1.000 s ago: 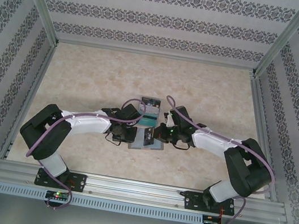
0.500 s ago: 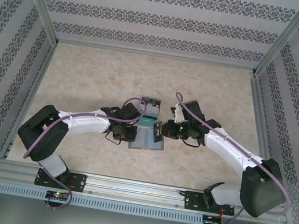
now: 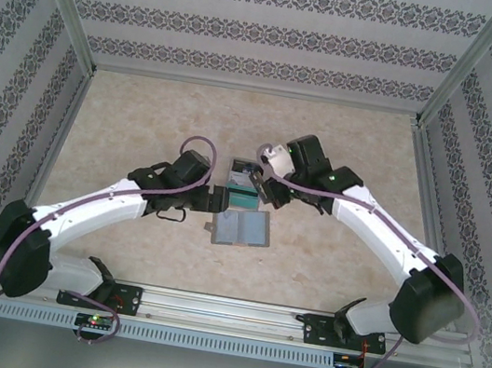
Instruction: Take the credit cards out of the card holder
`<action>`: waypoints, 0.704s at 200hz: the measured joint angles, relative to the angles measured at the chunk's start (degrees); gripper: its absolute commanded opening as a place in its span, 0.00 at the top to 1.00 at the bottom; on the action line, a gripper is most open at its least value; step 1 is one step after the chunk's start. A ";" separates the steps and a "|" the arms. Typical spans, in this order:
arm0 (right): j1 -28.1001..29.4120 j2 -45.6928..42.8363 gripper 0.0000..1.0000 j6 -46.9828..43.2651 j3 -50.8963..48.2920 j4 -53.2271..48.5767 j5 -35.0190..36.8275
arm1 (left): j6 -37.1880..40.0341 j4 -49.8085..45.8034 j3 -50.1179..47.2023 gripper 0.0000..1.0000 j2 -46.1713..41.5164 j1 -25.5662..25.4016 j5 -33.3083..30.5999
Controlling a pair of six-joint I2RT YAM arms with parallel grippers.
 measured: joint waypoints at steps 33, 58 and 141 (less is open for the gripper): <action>0.66 7.08 1.00 -12.20 11.74 -4.39 5.44 | 0.00 -1.49 -0.85 0.00 -5.18 0.11 -4.04; 0.66 11.67 1.00 -18.51 17.46 -6.27 8.28 | -0.68 -2.47 -2.27 0.00 -8.02 0.35 -6.38; 3.15 25.46 1.00 -27.23 27.10 -8.72 12.96 | -3.50 -6.01 -4.66 0.00 -13.20 0.50 -10.12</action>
